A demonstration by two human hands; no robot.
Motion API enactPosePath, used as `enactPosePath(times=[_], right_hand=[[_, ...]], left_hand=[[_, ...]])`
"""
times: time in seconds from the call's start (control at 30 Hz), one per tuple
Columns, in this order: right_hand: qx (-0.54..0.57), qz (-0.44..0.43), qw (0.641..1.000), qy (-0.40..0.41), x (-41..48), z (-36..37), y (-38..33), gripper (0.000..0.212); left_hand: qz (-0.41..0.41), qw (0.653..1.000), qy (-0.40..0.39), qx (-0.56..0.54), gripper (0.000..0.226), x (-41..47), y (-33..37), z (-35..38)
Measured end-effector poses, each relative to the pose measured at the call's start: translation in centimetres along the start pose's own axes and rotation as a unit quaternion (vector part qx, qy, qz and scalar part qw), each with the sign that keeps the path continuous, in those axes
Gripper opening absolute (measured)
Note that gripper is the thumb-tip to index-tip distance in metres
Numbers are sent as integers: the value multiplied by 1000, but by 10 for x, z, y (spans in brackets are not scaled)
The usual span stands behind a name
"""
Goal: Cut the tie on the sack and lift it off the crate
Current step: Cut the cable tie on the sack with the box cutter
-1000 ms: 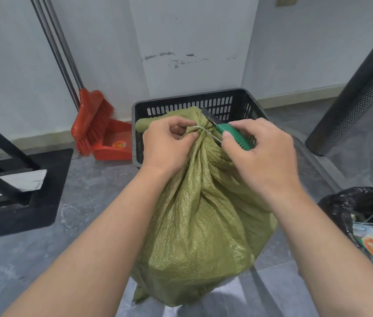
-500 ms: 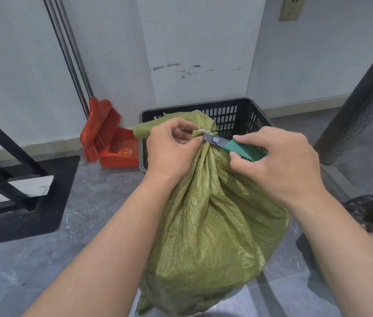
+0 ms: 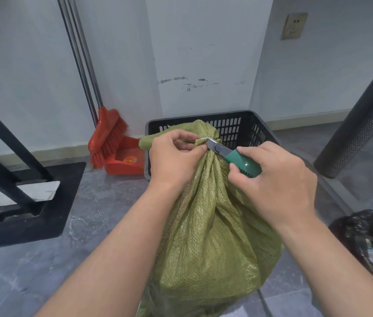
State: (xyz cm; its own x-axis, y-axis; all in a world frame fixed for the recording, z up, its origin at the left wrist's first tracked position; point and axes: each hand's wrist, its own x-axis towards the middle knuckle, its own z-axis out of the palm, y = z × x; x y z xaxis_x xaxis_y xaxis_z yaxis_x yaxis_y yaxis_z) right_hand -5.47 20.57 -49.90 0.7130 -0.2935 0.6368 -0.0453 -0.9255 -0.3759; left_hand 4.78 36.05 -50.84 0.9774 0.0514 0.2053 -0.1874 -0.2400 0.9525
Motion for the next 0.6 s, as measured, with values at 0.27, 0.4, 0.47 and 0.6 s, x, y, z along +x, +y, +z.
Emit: enactPosePath(times=[0.27, 0.4, 0.47, 0.6], right_hand=[[-28, 3, 1000, 12, -6, 4, -8, 23], [-29, 7, 1000, 2, -8, 7, -7, 26], [-31, 6, 999, 0, -8, 9, -7, 28], [-43, -6, 999, 13, -8, 10, -7, 30]], left_hand=[[-30, 999, 11, -4, 21, 0, 4, 1], [-27, 1000, -10, 0, 15, -4, 6, 2], [-29, 999, -26, -9, 12, -6, 8, 2], [-16, 998, -55, -11, 16, -7, 14, -3]])
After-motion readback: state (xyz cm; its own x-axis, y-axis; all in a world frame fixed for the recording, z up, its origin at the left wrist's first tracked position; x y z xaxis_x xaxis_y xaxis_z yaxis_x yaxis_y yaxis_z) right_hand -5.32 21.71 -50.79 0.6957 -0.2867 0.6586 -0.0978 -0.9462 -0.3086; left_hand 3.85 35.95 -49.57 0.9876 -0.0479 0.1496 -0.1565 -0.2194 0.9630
